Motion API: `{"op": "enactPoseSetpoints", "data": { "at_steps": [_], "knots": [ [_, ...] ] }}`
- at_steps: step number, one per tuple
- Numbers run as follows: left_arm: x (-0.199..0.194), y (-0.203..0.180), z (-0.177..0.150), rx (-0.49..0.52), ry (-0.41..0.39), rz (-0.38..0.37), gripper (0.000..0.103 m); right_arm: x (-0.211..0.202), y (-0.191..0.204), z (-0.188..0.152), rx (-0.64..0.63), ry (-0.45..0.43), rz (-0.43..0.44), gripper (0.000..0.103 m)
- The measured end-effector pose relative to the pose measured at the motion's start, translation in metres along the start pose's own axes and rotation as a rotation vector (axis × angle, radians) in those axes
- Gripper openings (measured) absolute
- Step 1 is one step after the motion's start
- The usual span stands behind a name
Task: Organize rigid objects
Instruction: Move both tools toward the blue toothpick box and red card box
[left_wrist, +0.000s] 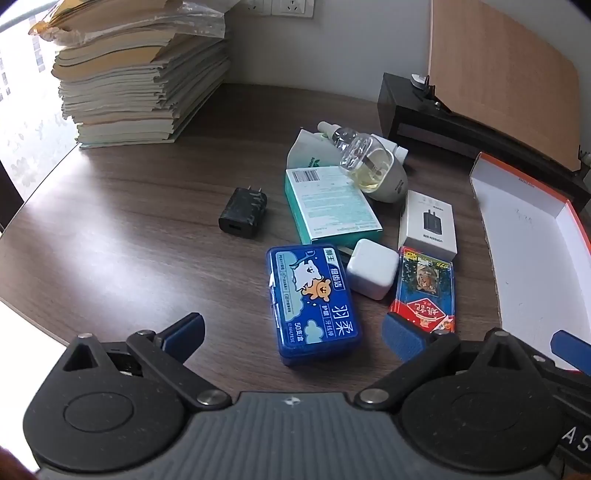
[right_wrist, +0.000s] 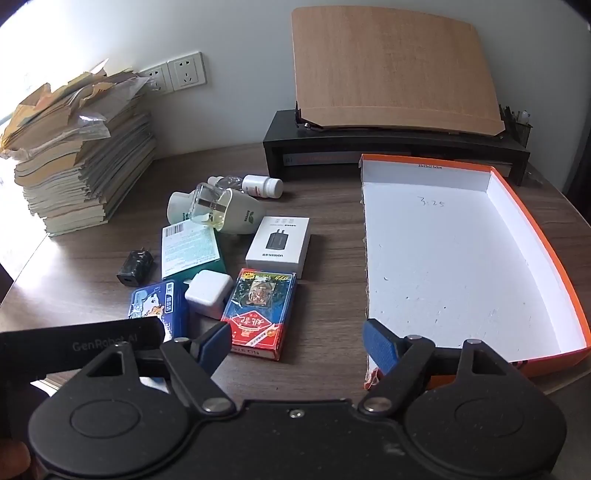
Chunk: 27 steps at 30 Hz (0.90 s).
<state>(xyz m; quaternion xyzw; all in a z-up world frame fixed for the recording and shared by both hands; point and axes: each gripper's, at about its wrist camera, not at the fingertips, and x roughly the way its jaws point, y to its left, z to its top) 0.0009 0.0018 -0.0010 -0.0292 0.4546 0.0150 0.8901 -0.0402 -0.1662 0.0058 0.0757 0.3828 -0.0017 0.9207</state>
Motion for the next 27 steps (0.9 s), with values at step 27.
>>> {"op": "enactPoseSetpoints", "data": {
  "at_steps": [27],
  "knots": [
    [0.01, 0.007, -0.003, 0.039, 0.029, 0.025, 0.103, 0.009, 0.01, -0.007, 0.03, 0.046, -0.012, 0.092]
  ]
}}
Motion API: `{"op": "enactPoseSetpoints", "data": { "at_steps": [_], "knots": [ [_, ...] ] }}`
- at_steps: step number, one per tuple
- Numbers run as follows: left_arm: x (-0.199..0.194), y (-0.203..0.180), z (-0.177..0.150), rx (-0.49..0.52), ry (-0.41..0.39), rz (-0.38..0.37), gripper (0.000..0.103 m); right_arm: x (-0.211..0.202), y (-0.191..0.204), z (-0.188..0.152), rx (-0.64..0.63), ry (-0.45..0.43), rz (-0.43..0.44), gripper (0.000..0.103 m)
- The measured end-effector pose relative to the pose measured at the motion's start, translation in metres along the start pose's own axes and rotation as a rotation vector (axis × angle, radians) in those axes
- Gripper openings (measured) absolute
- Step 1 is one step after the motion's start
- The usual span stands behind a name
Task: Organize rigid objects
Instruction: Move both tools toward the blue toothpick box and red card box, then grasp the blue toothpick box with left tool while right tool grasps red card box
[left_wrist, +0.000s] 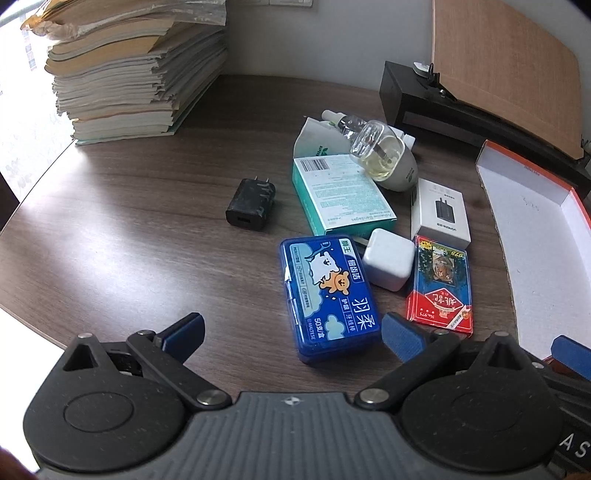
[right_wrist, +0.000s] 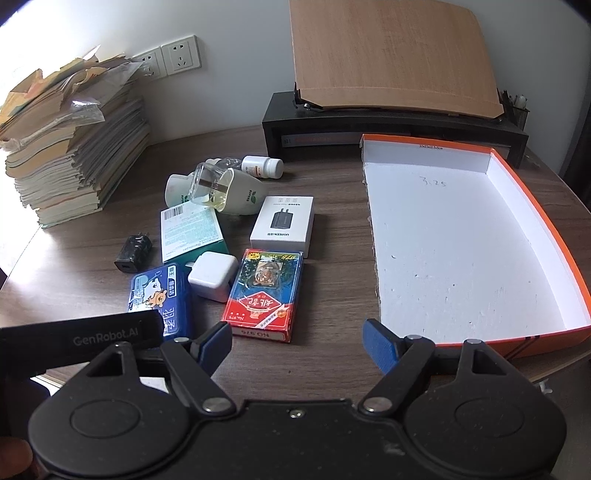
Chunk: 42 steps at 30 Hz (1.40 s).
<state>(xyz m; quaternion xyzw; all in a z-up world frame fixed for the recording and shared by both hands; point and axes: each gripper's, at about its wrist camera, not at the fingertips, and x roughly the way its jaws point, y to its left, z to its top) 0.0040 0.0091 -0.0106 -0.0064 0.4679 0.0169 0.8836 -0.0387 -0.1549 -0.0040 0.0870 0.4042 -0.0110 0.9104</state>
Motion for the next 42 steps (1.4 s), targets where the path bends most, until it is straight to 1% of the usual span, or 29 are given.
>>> {"op": "enactPoseSetpoints", "data": {
  "at_steps": [4, 9, 14, 21, 25, 29, 33, 39, 41, 42],
  "knots": [
    [0.0, 0.001, 0.0, -0.005, 0.005, -0.013, 0.103, -0.001, 0.0, -0.001, 0.011, 0.014, 0.005, 0.092],
    [0.0, 0.001, 0.0, -0.001, 0.004, -0.007, 0.103, -0.001, 0.001, -0.002, -0.004, 0.004, -0.015, 0.092],
    [0.001, 0.0, 0.0, 0.001, -0.005, -0.009, 0.103, 0.0, 0.0, -0.002, 0.016, -0.021, 0.005, 0.092],
    [0.005, 0.0, 0.0, 0.005, -0.004, -0.002, 0.103, 0.004, -0.002, -0.003, 0.017, -0.014, 0.007, 0.092],
    [0.008, 0.0, 0.001, 0.002, 0.011, -0.009, 0.103, 0.007, -0.002, -0.002, 0.025, -0.012, 0.007, 0.092],
    [0.011, -0.002, 0.003, 0.005, 0.005, -0.012, 0.103, 0.01, -0.003, -0.001, 0.027, -0.009, 0.001, 0.092],
    [0.017, -0.005, 0.006, 0.009, -0.011, -0.002, 0.103, 0.013, -0.004, 0.0, 0.03, -0.011, 0.004, 0.092],
    [0.035, -0.005, 0.01, 0.012, 0.015, -0.02, 0.103, 0.02, -0.004, 0.003, 0.033, -0.005, 0.001, 0.092],
    [0.041, -0.005, 0.01, 0.023, 0.013, -0.026, 0.103, 0.023, -0.004, 0.005, 0.034, 0.001, -0.001, 0.092],
    [0.044, -0.004, 0.01, 0.029, 0.014, -0.033, 0.099, 0.025, -0.005, 0.005, 0.034, 0.003, -0.002, 0.092]
  ]
}}
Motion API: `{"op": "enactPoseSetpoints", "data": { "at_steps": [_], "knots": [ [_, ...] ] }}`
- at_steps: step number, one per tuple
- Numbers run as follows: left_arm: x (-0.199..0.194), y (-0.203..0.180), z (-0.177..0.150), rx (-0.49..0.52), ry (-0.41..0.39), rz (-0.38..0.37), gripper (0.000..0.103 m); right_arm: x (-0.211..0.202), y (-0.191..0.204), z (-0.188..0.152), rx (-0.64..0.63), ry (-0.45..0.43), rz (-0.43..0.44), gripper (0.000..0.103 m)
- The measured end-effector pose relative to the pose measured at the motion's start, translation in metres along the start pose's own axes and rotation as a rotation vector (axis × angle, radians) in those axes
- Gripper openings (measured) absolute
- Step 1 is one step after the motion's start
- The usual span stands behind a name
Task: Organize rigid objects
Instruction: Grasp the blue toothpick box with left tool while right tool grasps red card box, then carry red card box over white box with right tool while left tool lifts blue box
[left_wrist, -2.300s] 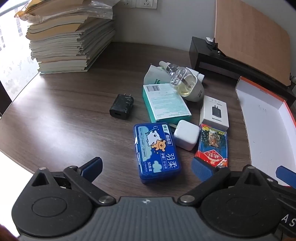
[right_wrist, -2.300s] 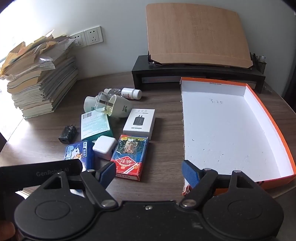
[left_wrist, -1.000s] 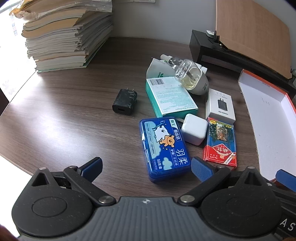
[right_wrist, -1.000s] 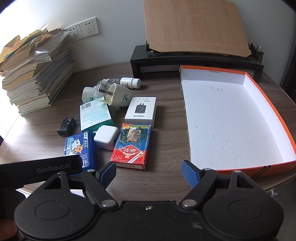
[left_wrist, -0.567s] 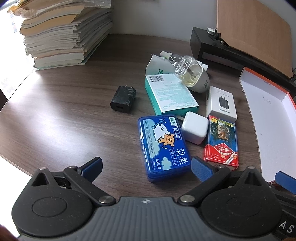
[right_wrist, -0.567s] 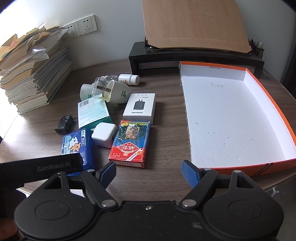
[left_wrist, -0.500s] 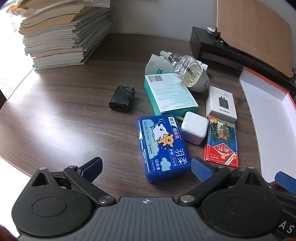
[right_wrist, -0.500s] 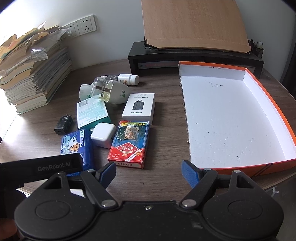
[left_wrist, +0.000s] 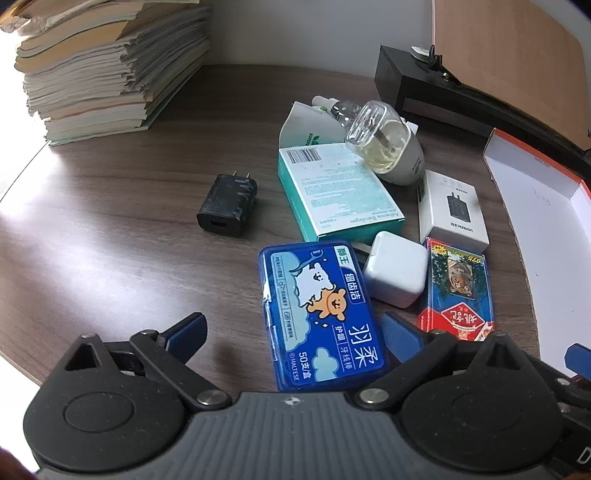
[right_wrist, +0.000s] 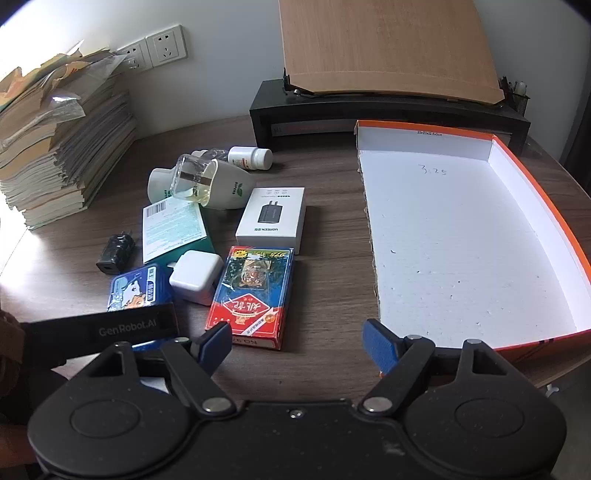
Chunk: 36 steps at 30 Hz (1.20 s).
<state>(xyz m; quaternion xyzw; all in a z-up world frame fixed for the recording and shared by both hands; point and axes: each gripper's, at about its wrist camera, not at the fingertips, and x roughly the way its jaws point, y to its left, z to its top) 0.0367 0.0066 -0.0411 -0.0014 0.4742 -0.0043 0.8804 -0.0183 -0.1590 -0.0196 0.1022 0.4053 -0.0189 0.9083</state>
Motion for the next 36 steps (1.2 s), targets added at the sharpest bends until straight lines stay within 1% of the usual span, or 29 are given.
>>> {"op": "enactPoseSetpoints", "data": {
  "at_steps": [1, 2, 3, 6, 7, 10, 12, 15, 19, 20, 22, 23, 24, 28, 32, 36],
  "knots": [
    [0.002, 0.002, 0.0, 0.004, 0.0, -0.006, 0.094, 0.002, 0.0, 0.001, 0.0, 0.003, -0.001, 0.092],
    [0.004, 0.004, 0.0, 0.003, 0.001, -0.007, 0.091, 0.004, 0.001, 0.002, 0.0, 0.007, 0.001, 0.092],
    [0.006, 0.007, -0.001, 0.0, 0.002, -0.009, 0.083, 0.006, 0.001, 0.004, 0.001, 0.012, 0.006, 0.092],
    [0.006, 0.013, -0.001, 0.013, -0.016, -0.013, 0.072, 0.015, 0.005, 0.008, 0.002, 0.027, 0.024, 0.092],
    [0.005, 0.015, 0.0, 0.016, -0.024, -0.015, 0.064, 0.019, 0.008, 0.009, -0.003, 0.038, 0.032, 0.092],
    [0.003, 0.023, 0.001, 0.012, -0.043, -0.032, 0.063, 0.031, 0.017, 0.013, -0.027, 0.058, 0.056, 0.092],
    [0.003, 0.026, 0.001, 0.019, -0.055, -0.03, 0.063, 0.04, 0.024, 0.015, -0.045, 0.065, 0.055, 0.092],
    [0.002, 0.033, 0.002, 0.008, -0.062, -0.034, 0.063, 0.055, 0.032, 0.018, -0.061, 0.082, 0.038, 0.091],
    [-0.001, 0.04, 0.003, 0.003, -0.063, -0.044, 0.063, 0.074, 0.032, 0.02, -0.058, 0.108, -0.004, 0.09],
    [-0.002, 0.04, 0.003, 0.009, -0.069, -0.044, 0.063, 0.076, 0.033, 0.02, -0.068, 0.1, -0.021, 0.087],
    [-0.002, 0.039, 0.003, 0.016, -0.069, -0.049, 0.063, 0.078, 0.035, 0.021, -0.097, 0.089, -0.034, 0.075],
    [-0.001, 0.039, 0.003, 0.015, -0.069, -0.054, 0.063, 0.078, 0.036, 0.022, -0.108, 0.081, -0.038, 0.072],
    [-0.002, 0.039, 0.003, 0.01, -0.068, -0.063, 0.063, 0.08, 0.036, 0.023, -0.113, 0.084, -0.043, 0.072],
    [-0.006, 0.037, 0.005, 0.008, -0.078, -0.082, 0.063, 0.076, 0.032, 0.025, -0.104, 0.084, -0.047, 0.071],
    [-0.014, 0.03, 0.009, 0.005, -0.09, -0.101, 0.063, 0.062, 0.026, 0.029, -0.085, 0.082, -0.034, 0.071],
    [-0.024, 0.018, 0.013, 0.012, -0.11, -0.115, 0.063, 0.038, 0.018, 0.039, -0.075, 0.041, -0.034, 0.071]
  ]
}}
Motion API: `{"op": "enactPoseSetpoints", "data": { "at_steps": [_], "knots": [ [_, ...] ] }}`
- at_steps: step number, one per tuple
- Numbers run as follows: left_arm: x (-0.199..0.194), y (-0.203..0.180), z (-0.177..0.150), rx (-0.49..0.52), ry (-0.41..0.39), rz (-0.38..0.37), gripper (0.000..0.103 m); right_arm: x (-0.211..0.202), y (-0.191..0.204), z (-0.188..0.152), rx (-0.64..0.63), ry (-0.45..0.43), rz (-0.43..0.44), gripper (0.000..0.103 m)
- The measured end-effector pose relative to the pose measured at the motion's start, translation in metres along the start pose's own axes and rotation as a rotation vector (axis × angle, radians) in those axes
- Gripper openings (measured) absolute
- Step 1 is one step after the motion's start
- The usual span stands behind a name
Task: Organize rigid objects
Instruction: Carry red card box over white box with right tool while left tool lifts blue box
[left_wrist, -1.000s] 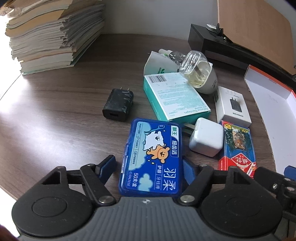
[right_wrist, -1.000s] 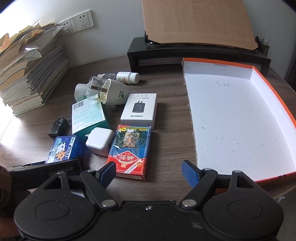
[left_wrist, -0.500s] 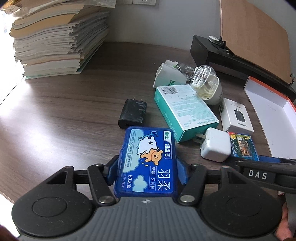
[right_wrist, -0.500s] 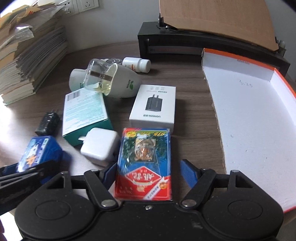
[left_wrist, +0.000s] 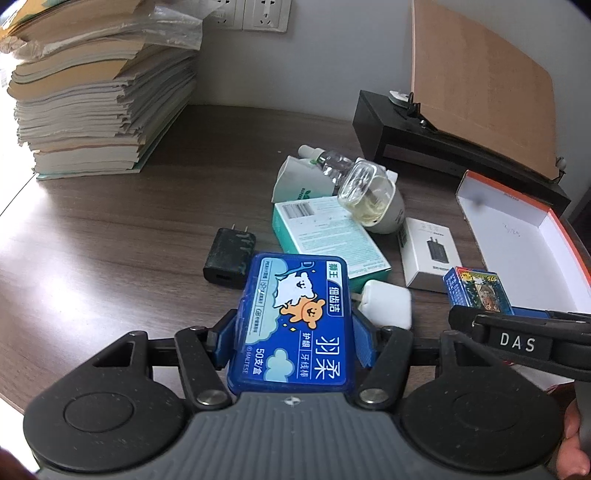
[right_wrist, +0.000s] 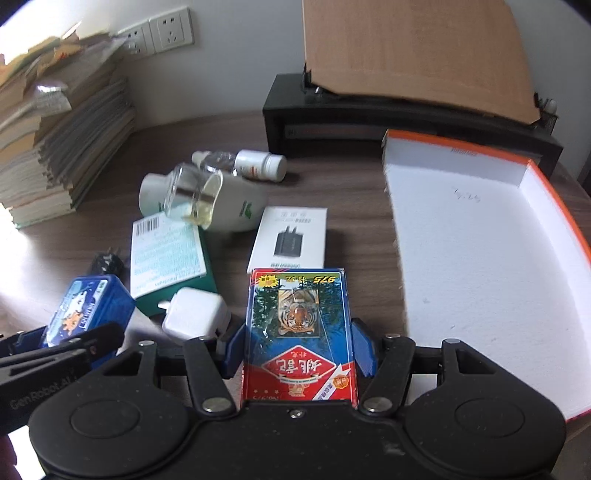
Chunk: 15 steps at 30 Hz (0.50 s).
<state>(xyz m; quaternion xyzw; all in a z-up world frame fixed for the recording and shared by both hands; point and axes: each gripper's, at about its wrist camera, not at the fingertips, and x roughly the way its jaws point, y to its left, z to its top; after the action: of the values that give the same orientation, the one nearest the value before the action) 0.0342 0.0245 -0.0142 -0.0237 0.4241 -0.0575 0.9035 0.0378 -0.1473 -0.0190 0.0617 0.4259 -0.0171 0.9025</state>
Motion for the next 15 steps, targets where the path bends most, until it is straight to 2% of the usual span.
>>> {"op": "enactPoseSetpoints", "data": {
  "at_steps": [6, 15],
  "knots": [
    [-0.012, -0.027, 0.007, 0.012, -0.034, -0.036, 0.063, -0.03, -0.028, 0.012, 0.028, -0.059, -0.019, 0.071],
    [-0.022, -0.084, 0.013, 0.051, -0.06, -0.109, 0.063, -0.059, -0.091, 0.017, 0.083, -0.098, -0.062, 0.071]
  ]
}}
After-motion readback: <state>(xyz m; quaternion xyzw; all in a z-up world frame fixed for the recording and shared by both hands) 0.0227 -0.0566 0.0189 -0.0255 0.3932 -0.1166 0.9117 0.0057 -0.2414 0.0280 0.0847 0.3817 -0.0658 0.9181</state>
